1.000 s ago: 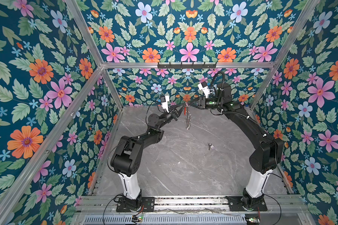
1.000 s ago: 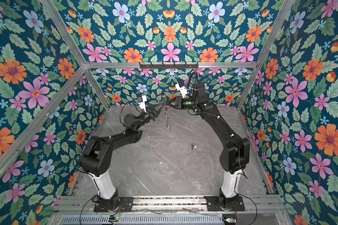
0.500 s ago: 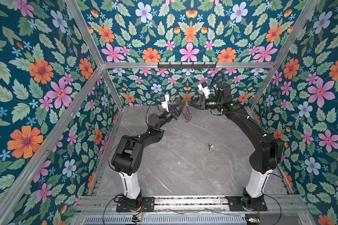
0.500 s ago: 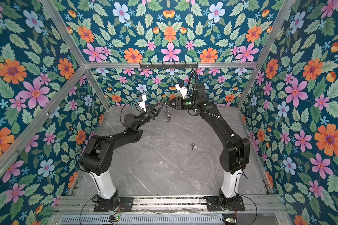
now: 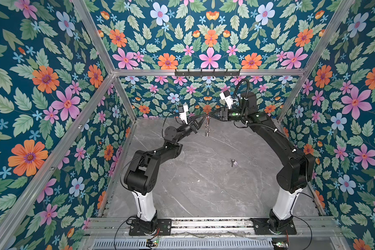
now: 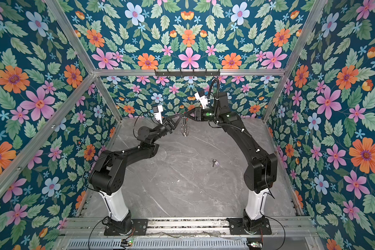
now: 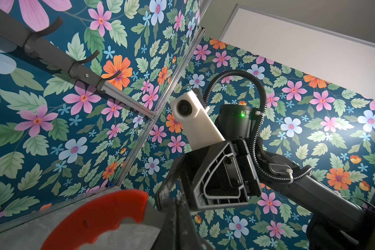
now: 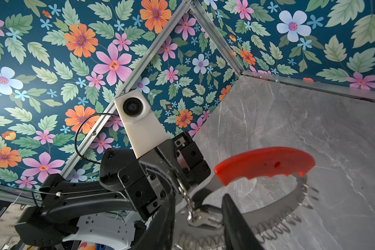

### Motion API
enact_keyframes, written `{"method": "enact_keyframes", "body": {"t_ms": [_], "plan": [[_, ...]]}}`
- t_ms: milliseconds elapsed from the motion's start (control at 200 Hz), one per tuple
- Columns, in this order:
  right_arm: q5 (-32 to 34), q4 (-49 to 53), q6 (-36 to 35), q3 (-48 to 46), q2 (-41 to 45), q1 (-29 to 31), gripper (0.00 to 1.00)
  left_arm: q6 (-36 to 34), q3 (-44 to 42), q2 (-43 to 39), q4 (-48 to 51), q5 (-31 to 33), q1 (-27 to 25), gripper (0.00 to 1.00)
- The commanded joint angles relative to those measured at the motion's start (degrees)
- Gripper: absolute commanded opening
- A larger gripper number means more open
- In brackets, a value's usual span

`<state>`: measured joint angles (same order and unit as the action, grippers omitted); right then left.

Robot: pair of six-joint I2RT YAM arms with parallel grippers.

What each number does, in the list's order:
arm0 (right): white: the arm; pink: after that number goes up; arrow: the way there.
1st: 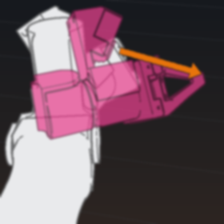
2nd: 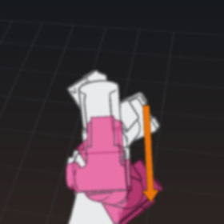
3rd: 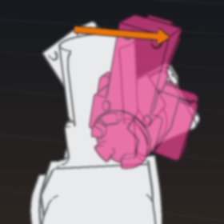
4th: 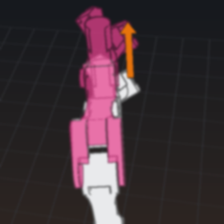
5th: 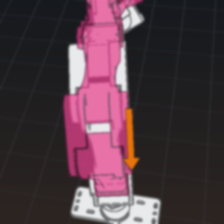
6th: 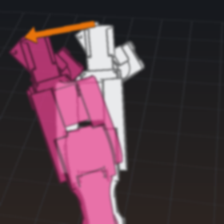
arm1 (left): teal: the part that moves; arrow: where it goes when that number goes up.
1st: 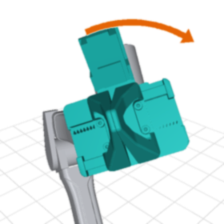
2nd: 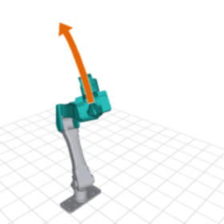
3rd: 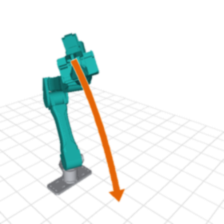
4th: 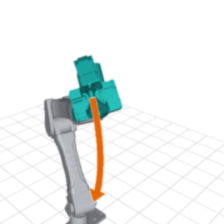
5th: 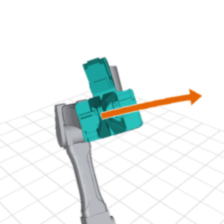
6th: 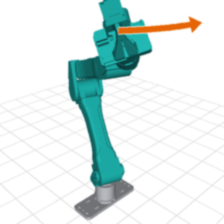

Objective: Put the keys on the keyring

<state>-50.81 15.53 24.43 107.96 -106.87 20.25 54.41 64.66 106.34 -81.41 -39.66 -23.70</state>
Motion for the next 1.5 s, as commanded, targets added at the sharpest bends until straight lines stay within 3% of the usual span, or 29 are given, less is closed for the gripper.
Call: {"method": "enact_keyframes", "body": {"t_ms": [0,365,591,1166,1336,1496], "plan": [[-0.87,-1.43,-0.03,0.49,0.0,0.03,0.31,0.87,0.38,-0.09,-4.11,-0.42,-0.03,0.0],[-0.25,-1.2,-0.57,-1.06,1.58,0.05,0.18,1.35,0.42,-0.22,-4.41,-0.42,-0.03,0.0],[-0.42,-0.96,-0.62,-1.2,1.76,0.05,0.0,1.49,0.68,-0.26,-4.7,-0.34,-0.03,0.0],[-3.13,-2.77,1.35,-2.62,1.07,0.12,0.0,2.45,2.15,0.93,-7.1,0.79,-0.29,0.0],[-5.05,-6.33,4.3,-3.19,0.64,0.16,0.13,2.63,2.56,1.49,-7.45,0.9,-0.38,0.0],[-4.53,-5.69,3.87,-2.8,1.12,-0.29,0.18,2.81,2.15,1.53,-7.71,0.57,-0.47,0.0]]}}
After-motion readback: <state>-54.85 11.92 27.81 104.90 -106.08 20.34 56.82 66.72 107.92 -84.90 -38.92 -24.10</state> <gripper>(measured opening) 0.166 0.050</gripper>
